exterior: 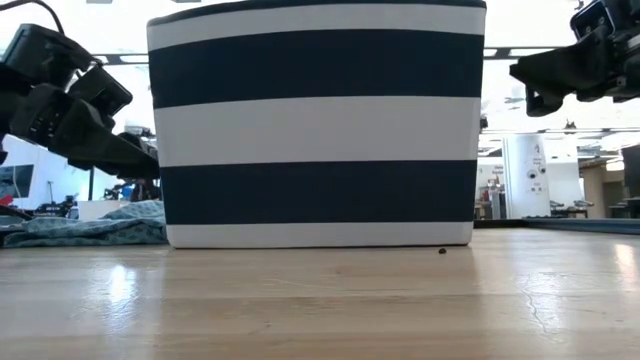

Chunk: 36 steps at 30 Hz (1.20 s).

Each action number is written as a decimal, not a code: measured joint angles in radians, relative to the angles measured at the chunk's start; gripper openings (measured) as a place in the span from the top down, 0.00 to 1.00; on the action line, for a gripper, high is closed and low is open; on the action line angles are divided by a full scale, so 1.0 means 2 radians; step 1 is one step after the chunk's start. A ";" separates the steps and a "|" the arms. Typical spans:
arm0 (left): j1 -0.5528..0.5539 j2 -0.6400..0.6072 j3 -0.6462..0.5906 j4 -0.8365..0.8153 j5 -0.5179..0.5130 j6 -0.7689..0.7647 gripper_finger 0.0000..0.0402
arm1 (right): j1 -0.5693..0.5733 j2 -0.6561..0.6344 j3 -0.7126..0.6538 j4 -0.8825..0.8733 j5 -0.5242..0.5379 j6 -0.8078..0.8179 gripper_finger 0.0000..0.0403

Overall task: Pick & place medical supplies in basket/bin
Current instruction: Return to Home Position

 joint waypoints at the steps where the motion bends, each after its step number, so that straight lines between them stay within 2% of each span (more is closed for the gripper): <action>1: 0.000 0.003 0.000 0.000 0.000 0.000 0.12 | 0.002 0.000 0.000 0.000 0.000 0.000 0.83; 8: 0.000 0.017 0.000 0.000 0.000 0.000 0.12 | 0.022 0.000 0.000 0.000 0.000 0.000 0.83; 36: 0.000 0.021 0.000 0.000 0.000 0.000 0.12 | 0.022 0.017 0.000 0.000 0.001 -0.001 0.83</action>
